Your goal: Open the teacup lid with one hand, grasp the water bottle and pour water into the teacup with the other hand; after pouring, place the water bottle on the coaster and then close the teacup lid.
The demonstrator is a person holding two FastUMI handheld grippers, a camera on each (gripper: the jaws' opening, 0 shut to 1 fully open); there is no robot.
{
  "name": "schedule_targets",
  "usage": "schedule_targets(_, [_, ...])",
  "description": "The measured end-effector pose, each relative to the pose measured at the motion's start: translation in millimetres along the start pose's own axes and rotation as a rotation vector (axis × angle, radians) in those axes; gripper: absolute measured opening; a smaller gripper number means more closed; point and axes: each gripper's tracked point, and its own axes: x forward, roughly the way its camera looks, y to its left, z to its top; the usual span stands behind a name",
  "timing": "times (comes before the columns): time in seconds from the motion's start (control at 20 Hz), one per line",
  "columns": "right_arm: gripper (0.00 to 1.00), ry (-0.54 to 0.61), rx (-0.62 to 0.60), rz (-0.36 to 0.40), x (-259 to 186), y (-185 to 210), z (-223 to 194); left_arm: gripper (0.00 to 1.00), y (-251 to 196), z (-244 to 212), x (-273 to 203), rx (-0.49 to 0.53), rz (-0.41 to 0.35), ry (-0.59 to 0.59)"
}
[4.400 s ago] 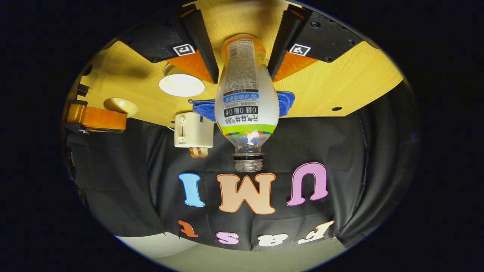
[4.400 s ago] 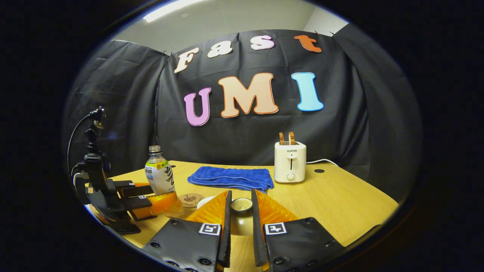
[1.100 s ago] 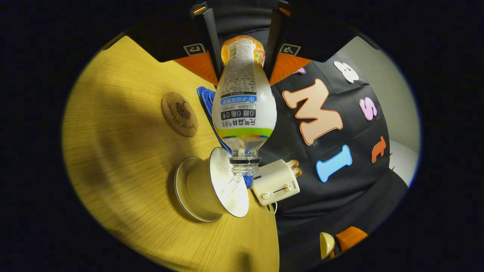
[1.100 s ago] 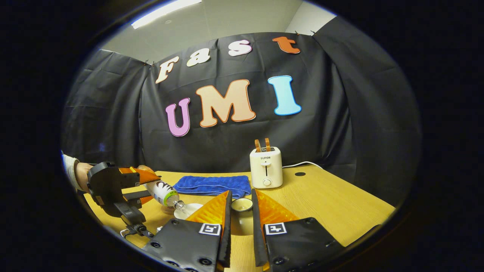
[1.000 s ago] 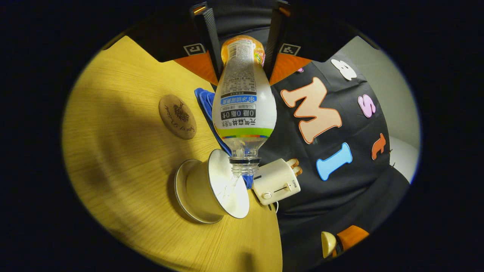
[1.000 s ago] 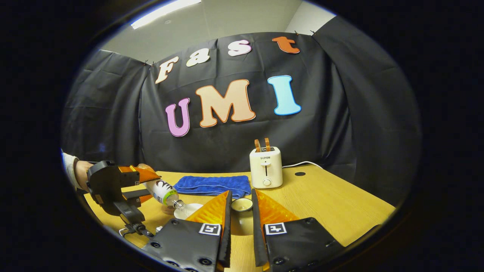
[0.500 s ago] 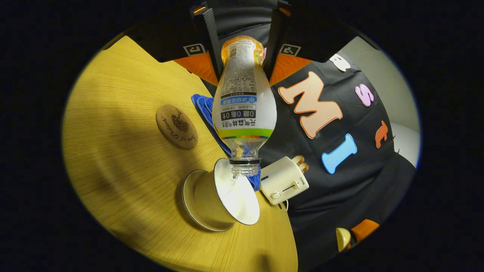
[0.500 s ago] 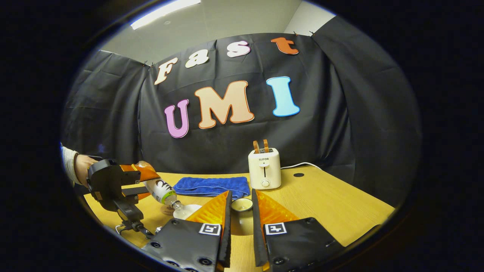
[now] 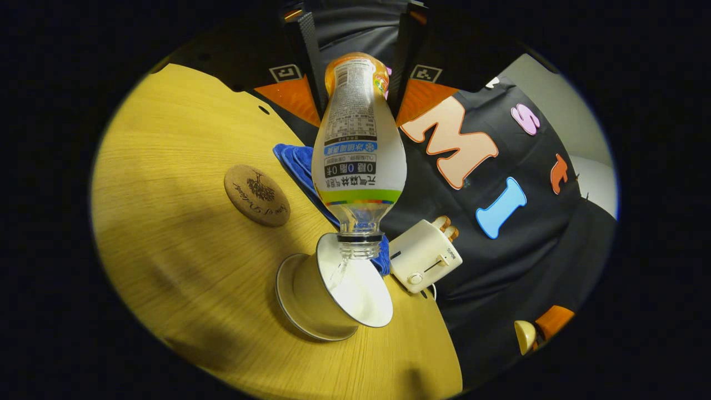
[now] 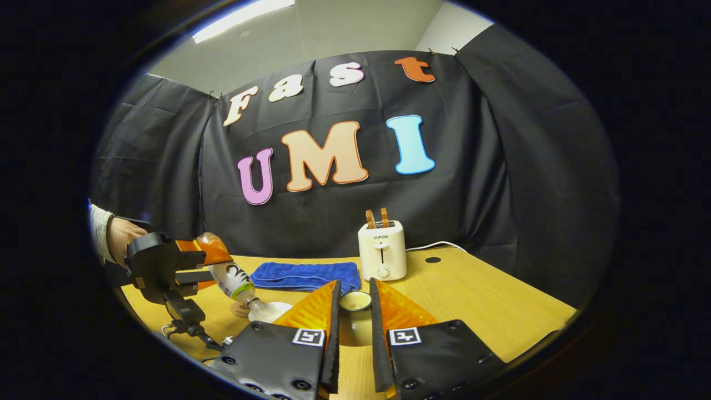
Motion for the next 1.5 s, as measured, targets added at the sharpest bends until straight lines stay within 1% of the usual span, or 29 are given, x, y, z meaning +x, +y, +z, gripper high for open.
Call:
schedule_targets(0.15, [0.3, -0.005, 0.004, 0.009, -1, 3, 1, 0.56, 5, -3, -2, 0.003, 0.01, 0.0])
schedule_targets(0.2, [0.28, -0.01, 0.002, 0.01, -1, 3, 3, 0.56, 6, -3, -3, -0.001, 0.013, 0.0])
schedule_targets(0.3, [0.3, -0.012, -0.001, 0.014, -1, 4, 4, 0.56, 10, -2, -5, 0.0, 0.018, -0.003])
schedule_targets(0.4, [0.3, -0.006, -0.001, 0.016, 0, 5, 1, 0.55, 11, -2, -7, 0.005, 0.017, -0.003])
schedule_targets(0.65, [0.3, -0.009, 0.003, 0.017, -1, 4, 2, 0.55, 4, 0, -5, -0.001, -0.006, -0.003])
schedule_targets(0.9, [0.3, 0.0, 0.003, 0.019, 1, 6, -1, 0.55, -9, 1, 1, -0.05, -0.042, -0.017])
schedule_targets(1.0, [0.3, 0.002, 0.002, 0.022, 1, 7, -1, 0.55, -18, 2, 3, -0.092, -0.069, -0.024])
schedule_targets(1.1, [0.3, 0.003, 0.0, 0.024, 2, 8, -2, 0.55, -29, 5, 2, -0.162, -0.099, -0.045])
schedule_targets(1.2, [0.3, 0.006, 0.002, 0.027, 2, 9, -4, 0.56, -41, 14, 2, -0.273, -0.145, -0.08])
schedule_targets(1.3, [0.3, 0.01, 0.003, 0.03, 1, 10, -5, 0.54, -52, 19, 1, -0.366, -0.182, -0.095])
schedule_targets(1.35, [0.3, 0.011, 0.001, 0.031, 2, 11, -5, 0.55, -53, 21, 0, -0.403, -0.187, -0.106])
schedule_targets(1.4, [0.28, 0.011, -0.001, 0.032, 2, 12, -5, 0.55, -52, 22, 2, -0.45, -0.193, -0.112])
schedule_targets(1.5, [0.3, 0.011, -0.001, 0.035, 1, 13, -5, 0.55, -52, 22, 2, -0.579, -0.195, -0.127])
